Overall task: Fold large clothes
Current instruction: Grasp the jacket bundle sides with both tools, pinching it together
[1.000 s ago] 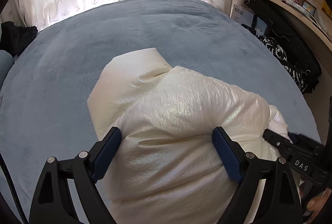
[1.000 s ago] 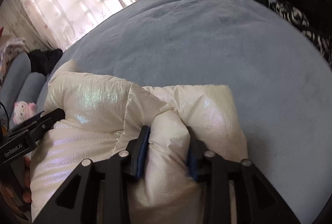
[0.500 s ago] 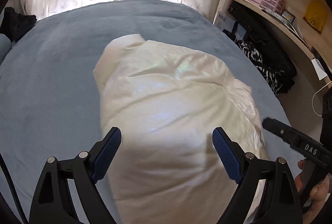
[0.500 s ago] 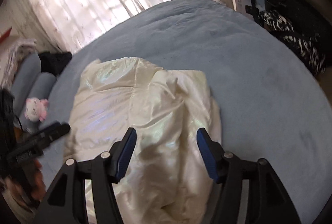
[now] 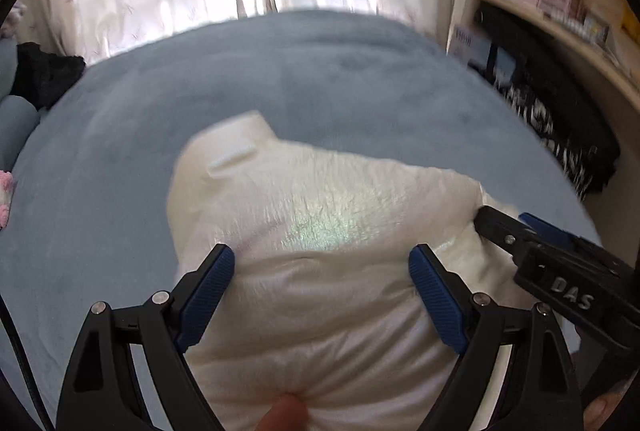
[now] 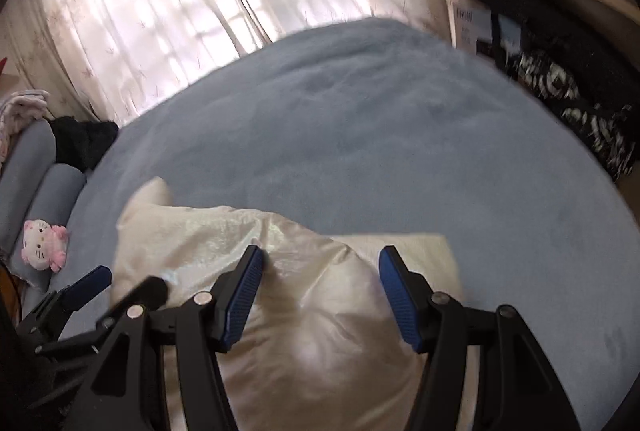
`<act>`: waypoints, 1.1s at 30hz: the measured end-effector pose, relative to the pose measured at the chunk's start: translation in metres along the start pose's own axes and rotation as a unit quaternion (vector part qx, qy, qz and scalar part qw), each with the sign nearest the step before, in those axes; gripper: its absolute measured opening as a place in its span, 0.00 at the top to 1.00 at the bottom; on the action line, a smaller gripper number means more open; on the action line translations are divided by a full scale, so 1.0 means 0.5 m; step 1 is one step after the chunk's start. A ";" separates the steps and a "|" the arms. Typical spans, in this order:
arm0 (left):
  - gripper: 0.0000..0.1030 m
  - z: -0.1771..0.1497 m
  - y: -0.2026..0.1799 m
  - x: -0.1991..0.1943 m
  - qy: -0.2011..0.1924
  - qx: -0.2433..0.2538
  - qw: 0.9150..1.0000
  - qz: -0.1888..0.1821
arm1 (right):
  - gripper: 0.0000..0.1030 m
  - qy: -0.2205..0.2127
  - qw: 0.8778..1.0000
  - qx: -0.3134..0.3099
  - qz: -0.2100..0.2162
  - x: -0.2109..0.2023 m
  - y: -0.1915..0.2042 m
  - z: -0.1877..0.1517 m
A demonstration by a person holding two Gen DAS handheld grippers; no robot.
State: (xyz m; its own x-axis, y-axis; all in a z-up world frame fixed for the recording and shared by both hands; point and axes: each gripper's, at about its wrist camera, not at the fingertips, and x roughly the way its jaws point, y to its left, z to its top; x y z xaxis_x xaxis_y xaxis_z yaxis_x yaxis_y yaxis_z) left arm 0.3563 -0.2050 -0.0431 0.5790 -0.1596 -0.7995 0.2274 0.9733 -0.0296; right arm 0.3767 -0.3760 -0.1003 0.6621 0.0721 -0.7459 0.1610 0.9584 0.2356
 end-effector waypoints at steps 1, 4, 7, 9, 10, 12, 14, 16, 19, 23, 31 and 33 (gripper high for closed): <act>0.14 -0.006 0.003 0.008 0.001 0.002 1.000 0.002 | 0.34 0.009 1.000 0.007 0.007 0.018 -0.008 -0.008; 0.08 -0.023 0.010 0.017 -0.007 0.008 1.000 0.006 | 0.24 0.009 0.999 0.031 0.024 0.044 -0.028 -0.038; 0.02 -0.034 0.018 0.031 -0.009 0.003 1.000 0.003 | 0.22 -0.009 1.000 0.017 0.016 0.047 -0.021 -0.056; 0.01 -0.036 0.030 0.045 -0.005 -0.012 1.000 -0.010 | 0.21 -0.016 1.000 0.015 0.017 0.054 -0.018 -0.063; 0.01 -0.039 0.033 0.052 -0.004 -0.013 1.000 -0.012 | 0.20 -0.018 1.000 0.016 0.019 0.060 -0.020 -0.068; 0.01 -0.046 0.037 0.062 -0.005 -0.008 1.000 -0.010 | 0.20 -0.019 1.000 0.016 0.019 0.067 -0.019 -0.072; 0.01 -0.053 0.039 0.072 -0.005 -0.008 1.000 -0.012 | 0.19 -0.018 1.000 0.014 0.020 0.074 -0.018 -0.076; 0.01 -0.062 0.048 0.077 -0.006 -0.009 1.000 -0.014 | 0.19 -0.018 1.000 0.014 0.019 0.081 -0.017 -0.076; 0.01 -0.073 0.056 0.085 -0.011 -0.012 1.000 -0.017 | 0.18 -0.022 0.999 0.013 0.020 0.087 -0.015 -0.083; 0.01 -0.084 0.053 0.091 -0.018 -0.013 1.000 -0.017 | 0.18 -0.026 0.999 0.015 0.024 0.094 -0.018 -0.089; 0.01 -0.098 0.053 0.104 -0.029 -0.014 0.999 -0.019 | 0.17 -0.028 0.999 0.020 0.029 0.107 -0.020 -0.097; 0.01 -0.097 0.052 0.105 -0.030 -0.014 0.999 -0.018 | 0.17 -0.027 0.999 0.021 0.029 0.109 -0.022 -0.097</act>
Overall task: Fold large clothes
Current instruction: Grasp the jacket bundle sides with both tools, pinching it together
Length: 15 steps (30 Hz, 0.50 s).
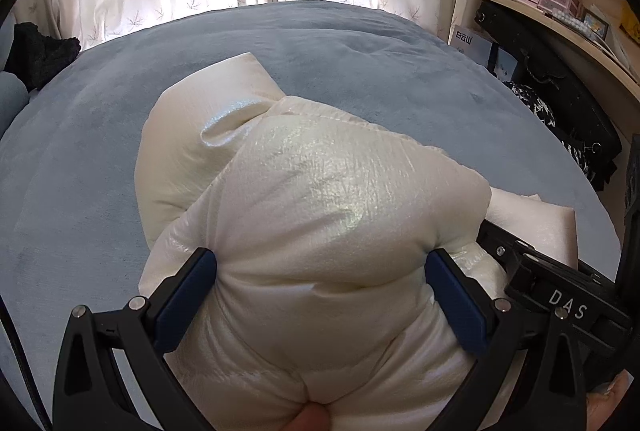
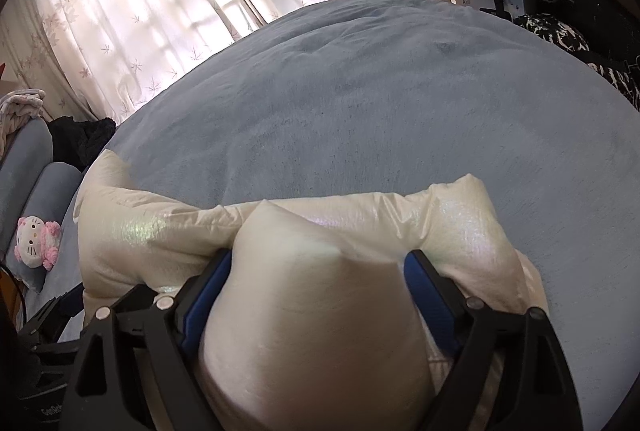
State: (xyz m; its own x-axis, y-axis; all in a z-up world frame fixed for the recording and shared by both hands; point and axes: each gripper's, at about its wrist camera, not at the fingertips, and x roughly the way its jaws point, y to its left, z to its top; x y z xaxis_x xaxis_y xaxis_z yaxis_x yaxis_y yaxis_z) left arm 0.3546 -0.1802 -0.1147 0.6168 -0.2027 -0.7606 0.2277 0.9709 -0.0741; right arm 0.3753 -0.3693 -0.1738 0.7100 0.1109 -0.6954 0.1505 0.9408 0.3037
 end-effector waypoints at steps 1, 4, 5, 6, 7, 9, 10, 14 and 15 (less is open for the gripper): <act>0.01 0.001 -0.001 0.000 0.000 0.001 1.000 0.001 | 0.17 0.001 1.000 0.001 0.000 0.000 0.000 0.001; 0.01 0.006 -0.010 -0.005 -0.001 0.008 1.000 0.009 | 0.17 0.011 1.000 0.005 0.002 -0.002 -0.001 0.005; 0.01 0.006 -0.013 -0.009 -0.001 0.011 1.000 0.012 | 0.17 0.017 1.000 0.008 0.003 -0.003 -0.002 0.007; 0.01 0.009 -0.014 -0.013 -0.001 0.012 1.000 0.011 | 0.17 0.023 1.000 0.009 0.005 -0.004 -0.003 0.011; 0.01 0.012 -0.015 -0.017 -0.001 0.011 1.000 0.009 | 0.17 0.032 0.999 0.012 0.009 -0.006 -0.005 0.016; 0.01 0.017 -0.012 -0.027 -0.001 0.011 1.000 0.004 | 0.17 0.053 0.998 0.024 0.020 -0.016 -0.012 0.028; 0.01 0.018 -0.009 -0.032 -0.002 0.010 1.000 0.002 | 0.17 0.060 0.998 0.027 0.023 -0.021 -0.013 0.030; 0.01 0.028 0.011 -0.069 -0.005 -0.012 1.000 -0.016 | 0.17 0.077 0.996 0.026 0.027 -0.074 -0.014 0.047; 0.01 0.028 0.020 -0.086 -0.006 -0.022 0.999 -0.025 | 0.17 0.071 0.997 0.017 0.026 -0.098 -0.011 0.050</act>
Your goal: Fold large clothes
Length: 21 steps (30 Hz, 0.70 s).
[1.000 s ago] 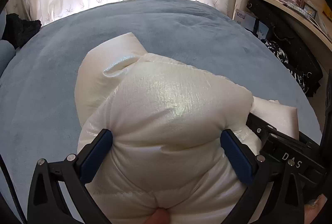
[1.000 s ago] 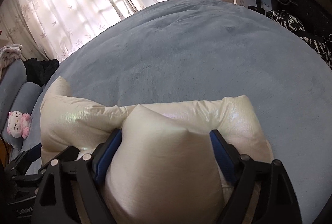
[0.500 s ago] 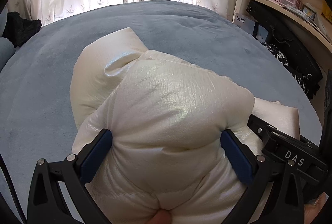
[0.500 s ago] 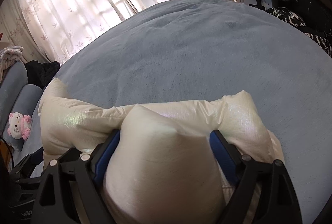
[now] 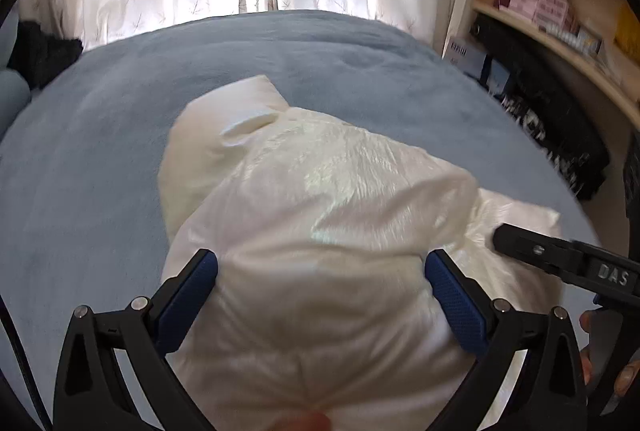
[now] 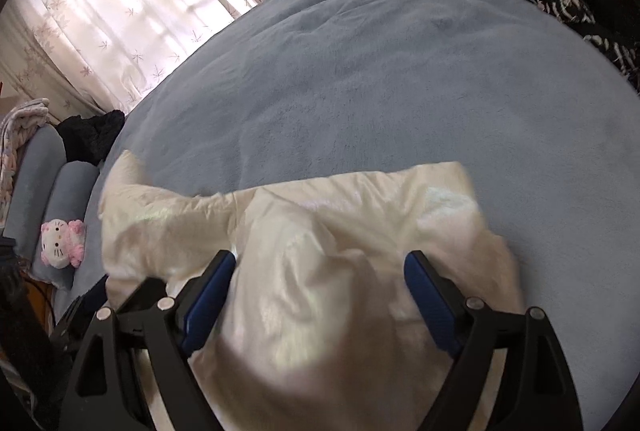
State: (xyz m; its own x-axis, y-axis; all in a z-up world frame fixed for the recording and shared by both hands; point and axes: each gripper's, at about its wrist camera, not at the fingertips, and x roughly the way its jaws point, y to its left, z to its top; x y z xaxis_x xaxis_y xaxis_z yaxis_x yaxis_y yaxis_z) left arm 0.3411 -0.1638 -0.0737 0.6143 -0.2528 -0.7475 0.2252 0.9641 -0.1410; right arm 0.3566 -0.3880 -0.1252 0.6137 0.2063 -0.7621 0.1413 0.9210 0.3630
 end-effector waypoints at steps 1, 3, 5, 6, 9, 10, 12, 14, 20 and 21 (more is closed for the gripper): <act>0.01 0.001 0.008 -0.014 0.000 -0.007 1.000 -0.006 | 0.17 -0.005 1.000 -0.007 -0.001 -0.017 0.002 -0.003; 0.01 -0.003 0.025 -0.043 -0.001 -0.023 1.000 -0.013 | 0.17 -0.013 0.999 -0.030 -0.003 -0.064 0.012 -0.016; 0.01 -0.013 0.036 -0.068 -0.005 -0.030 0.999 -0.015 | 0.17 -0.022 0.998 -0.051 0.014 -0.098 0.024 -0.038; 0.01 -0.022 0.038 -0.083 -0.006 -0.030 0.999 -0.017 | 0.17 -0.028 0.997 -0.066 0.018 -0.115 0.035 -0.055; 0.01 -0.056 0.028 -0.112 0.006 -0.016 0.999 -0.032 | 0.19 -0.036 0.994 -0.099 0.040 -0.140 0.063 -0.103; 0.01 -0.074 0.020 -0.119 0.007 -0.002 1.000 -0.029 | 0.24 -0.035 0.992 -0.113 0.050 -0.140 0.074 -0.126; 0.01 -0.103 0.003 -0.117 0.012 0.031 0.999 -0.013 | 0.35 -0.021 0.990 -0.137 0.023 -0.120 0.080 -0.160; 0.01 -0.134 -0.002 -0.102 0.018 0.054 0.998 0.004 | 0.38 -0.013 0.991 -0.132 -0.004 -0.097 0.057 -0.181; 0.01 -0.134 0.027 -0.115 0.028 0.028 0.999 -0.021 | 0.38 -0.005 0.996 -0.086 -0.023 -0.140 -0.008 -0.180; 0.01 -0.132 0.033 -0.118 0.036 0.021 0.999 -0.025 | 0.38 -0.003 0.997 -0.079 -0.023 -0.147 -0.015 -0.178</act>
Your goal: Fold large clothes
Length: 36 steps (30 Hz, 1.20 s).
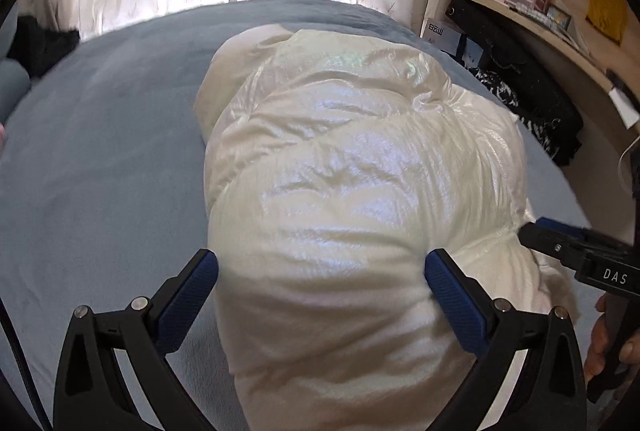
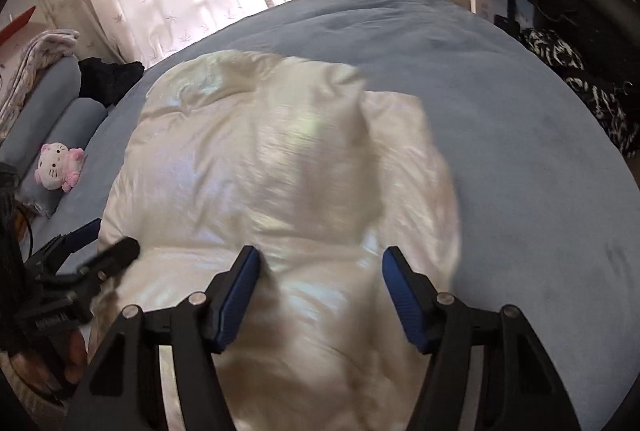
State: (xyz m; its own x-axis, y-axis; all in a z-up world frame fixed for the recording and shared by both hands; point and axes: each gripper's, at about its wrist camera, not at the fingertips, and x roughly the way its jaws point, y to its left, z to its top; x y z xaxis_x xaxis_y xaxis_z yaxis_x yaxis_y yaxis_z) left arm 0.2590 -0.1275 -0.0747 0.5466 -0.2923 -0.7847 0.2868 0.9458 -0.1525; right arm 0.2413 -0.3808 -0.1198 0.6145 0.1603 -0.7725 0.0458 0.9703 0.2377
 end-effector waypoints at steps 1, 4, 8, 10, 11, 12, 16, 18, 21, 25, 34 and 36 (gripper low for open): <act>0.01 0.001 0.006 -0.003 0.007 -0.008 1.000 -0.003 | 0.38 0.003 1.000 0.009 -0.012 -0.011 -0.013 0.001; 0.01 0.000 0.030 -0.016 0.027 -0.031 0.999 -0.012 | 0.38 0.010 0.999 0.044 -0.007 -0.028 -0.050 0.006; 0.01 0.006 0.071 -0.028 0.055 -0.052 0.997 -0.023 | 0.29 0.022 0.995 0.091 0.044 -0.046 -0.097 0.014; 0.01 0.005 0.098 -0.031 0.067 -0.066 0.994 -0.049 | 0.14 0.016 0.994 0.088 0.056 -0.054 -0.103 0.021; 0.01 0.005 0.111 -0.030 0.076 -0.073 0.992 -0.069 | 0.11 0.014 0.993 0.090 0.071 -0.056 -0.109 0.026; 0.01 0.004 0.122 -0.027 0.082 -0.079 0.990 -0.086 | 0.01 0.019 0.992 0.096 0.085 -0.051 -0.113 0.032; 0.01 -0.003 0.167 0.004 0.111 -0.102 0.982 -0.118 | 0.00 0.056 0.982 0.128 0.124 -0.011 -0.142 0.042; 0.01 -0.010 0.179 0.021 0.120 -0.107 0.978 -0.132 | 0.00 0.087 0.979 0.137 0.123 0.021 -0.161 0.039; 0.01 -0.021 0.189 0.036 0.129 -0.115 0.973 -0.152 | 0.00 0.121 0.976 0.133 0.120 0.055 -0.164 0.025; 0.01 -0.037 0.192 0.059 0.139 -0.123 0.968 -0.171 | 0.00 0.137 0.968 0.140 0.159 0.084 -0.167 0.017; 0.01 -0.050 0.192 0.088 0.137 -0.111 0.969 -0.174 | 0.00 0.181 0.941 0.159 0.237 0.181 -0.154 0.031; 0.01 -0.044 0.190 0.081 0.132 -0.104 0.971 -0.168 | 0.00 0.185 0.934 0.161 0.260 0.191 -0.159 0.033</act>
State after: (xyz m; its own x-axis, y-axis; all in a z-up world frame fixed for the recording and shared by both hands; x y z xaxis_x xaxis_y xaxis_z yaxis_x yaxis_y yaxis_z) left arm 0.2909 -0.0464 -0.1342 0.2200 -0.5695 -0.7920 0.2344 0.8190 -0.5238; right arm 0.3095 -0.4455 -0.2030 0.3070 0.7049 -0.6394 0.0873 0.6481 0.7565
